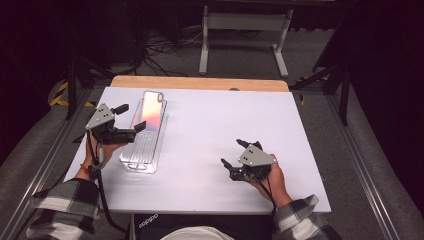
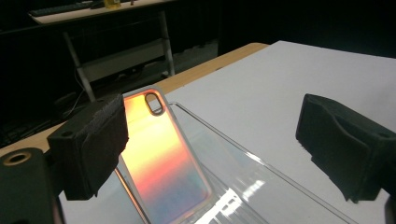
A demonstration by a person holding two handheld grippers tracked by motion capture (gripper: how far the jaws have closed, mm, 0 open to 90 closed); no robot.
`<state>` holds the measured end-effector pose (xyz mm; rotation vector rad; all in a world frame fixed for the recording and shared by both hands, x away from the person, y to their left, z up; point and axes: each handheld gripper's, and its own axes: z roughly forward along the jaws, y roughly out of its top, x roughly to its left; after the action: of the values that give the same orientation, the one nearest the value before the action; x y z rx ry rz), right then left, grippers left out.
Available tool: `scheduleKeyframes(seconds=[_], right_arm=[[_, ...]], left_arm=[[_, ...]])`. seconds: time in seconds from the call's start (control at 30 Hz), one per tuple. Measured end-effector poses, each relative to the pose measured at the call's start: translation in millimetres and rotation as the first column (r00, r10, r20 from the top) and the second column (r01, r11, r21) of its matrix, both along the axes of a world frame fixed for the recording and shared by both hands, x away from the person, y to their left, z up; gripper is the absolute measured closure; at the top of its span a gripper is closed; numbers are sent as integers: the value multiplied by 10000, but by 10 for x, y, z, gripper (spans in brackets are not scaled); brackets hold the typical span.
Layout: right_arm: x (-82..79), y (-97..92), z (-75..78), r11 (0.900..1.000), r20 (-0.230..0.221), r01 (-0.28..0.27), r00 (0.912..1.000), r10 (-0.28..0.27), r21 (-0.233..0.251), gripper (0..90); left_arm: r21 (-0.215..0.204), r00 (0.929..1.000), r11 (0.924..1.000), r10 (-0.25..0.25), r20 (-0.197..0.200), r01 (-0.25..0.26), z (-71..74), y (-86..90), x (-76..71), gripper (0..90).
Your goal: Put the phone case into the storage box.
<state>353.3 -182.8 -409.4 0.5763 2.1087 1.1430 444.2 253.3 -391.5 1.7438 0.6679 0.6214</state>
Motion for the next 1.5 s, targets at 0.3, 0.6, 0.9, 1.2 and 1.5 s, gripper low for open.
scheduleKeyframes(seconds=[0.3,0.6,0.9,1.2,1.5], right_arm=[[6,-11,14,9994,-95,-157,9998,160,298,185],[-12,-1,21,9980,91,-334,9994,329,530,132],[-13,-11,31,9967,110,-302,9995,295,750,103],[-26,-3,39,9970,208,-339,9993,325,701,104],[-30,4,37,9976,283,-372,9990,356,576,108]], left_arm=[[203,9999,9998,16,164,-19,16,-19,-91,81],[230,9992,9992,-330,222,325,42,-85,-187,35],[430,9983,9976,-556,171,548,45,-143,-260,27],[471,9947,9943,-975,312,960,50,-219,-361,25],[484,9909,9911,-1261,467,1238,52,-289,-456,29]])
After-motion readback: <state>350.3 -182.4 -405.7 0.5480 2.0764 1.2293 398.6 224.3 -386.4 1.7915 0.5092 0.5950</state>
